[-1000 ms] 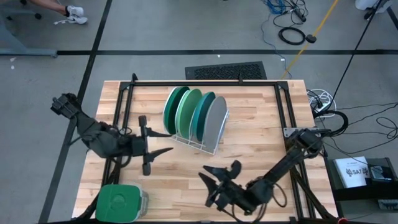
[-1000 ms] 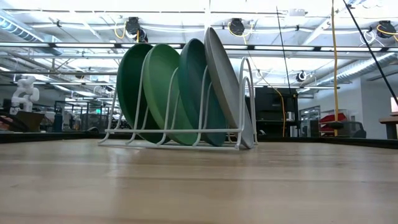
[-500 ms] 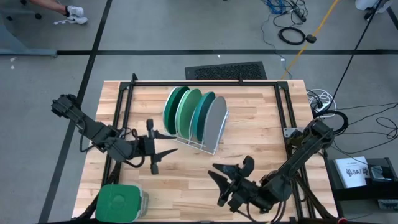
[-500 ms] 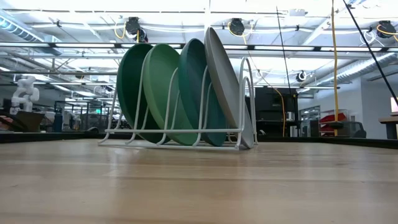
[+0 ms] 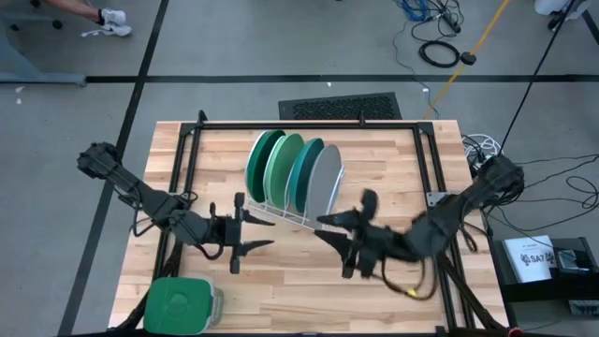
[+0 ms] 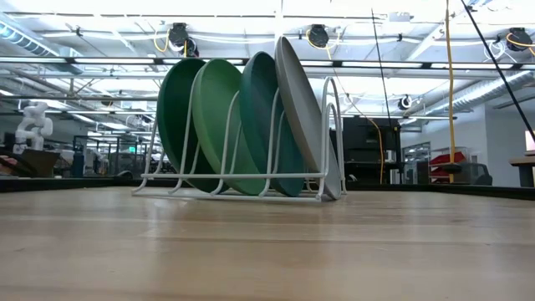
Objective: Sort dishes
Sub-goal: Return to Home Position
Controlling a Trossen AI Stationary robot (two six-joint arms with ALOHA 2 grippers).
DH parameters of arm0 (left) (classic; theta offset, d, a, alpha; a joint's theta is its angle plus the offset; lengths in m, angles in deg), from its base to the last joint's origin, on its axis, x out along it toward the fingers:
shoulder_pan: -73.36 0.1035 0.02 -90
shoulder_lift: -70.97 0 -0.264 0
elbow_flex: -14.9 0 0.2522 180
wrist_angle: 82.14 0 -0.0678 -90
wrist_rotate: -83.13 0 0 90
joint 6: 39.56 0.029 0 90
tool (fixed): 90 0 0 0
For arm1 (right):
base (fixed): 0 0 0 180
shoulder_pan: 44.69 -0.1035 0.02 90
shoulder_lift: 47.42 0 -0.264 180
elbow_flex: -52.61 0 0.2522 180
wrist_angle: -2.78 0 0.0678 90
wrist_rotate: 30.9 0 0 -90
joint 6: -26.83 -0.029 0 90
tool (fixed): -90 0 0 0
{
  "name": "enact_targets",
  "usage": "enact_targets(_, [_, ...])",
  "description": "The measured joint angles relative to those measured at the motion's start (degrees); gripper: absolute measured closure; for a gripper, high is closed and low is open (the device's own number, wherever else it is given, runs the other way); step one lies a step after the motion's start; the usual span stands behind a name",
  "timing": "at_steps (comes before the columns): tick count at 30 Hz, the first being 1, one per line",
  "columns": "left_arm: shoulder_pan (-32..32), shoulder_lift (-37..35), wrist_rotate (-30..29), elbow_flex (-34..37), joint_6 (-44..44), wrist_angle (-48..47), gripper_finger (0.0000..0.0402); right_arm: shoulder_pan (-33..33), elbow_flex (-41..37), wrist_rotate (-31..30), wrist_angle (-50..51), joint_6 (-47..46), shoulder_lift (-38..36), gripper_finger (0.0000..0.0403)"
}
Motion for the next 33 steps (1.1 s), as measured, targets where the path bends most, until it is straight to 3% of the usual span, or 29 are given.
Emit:
enact_targets(4, [0.49,0.81,2.79,0.44,2.48,2.81,0.0221,6.80,0.00,14.69,17.93,-20.39,-3.65,0.0264])
enact_targets(8, [0.54,0.97,2.36,0.73,3.35,3.30,0.0221,11.60,-0.06,16.97,31.21,-33.63,-3.91,0.0264])
enact_targets(12, [0.16,0.56,-1.91,0.73,4.89,3.38,0.0221,12.90,-3.68,17.26,36.41,-40.91,-4.33,0.0264])
enact_targets(20, [-3.03,-2.71,-16.48,0.76,6.94,0.05,0.0221,10.80,-18.98,16.55,33.60,-55.32,-11.02,0.0264])
enact_targets(23, [-4.39,-4.45,-21.27,0.76,5.11,-4.05,0.0221,8.66,-25.64,13.29,29.95,-61.39,-15.14,0.0264])
enact_targets(28, [-4.99,-6.95,-25.30,0.75,-6.27,-16.06,0.0221,5.00,-35.15,6.80,27.32,-73.55,-18.52,0.0264])
enact_targets(33, [-4.34,-7.09,-25.72,0.95,-18.78,-25.51,0.0221,4.14,-40.48,4.90,25.57,-80.85,-18.63,0.0264])
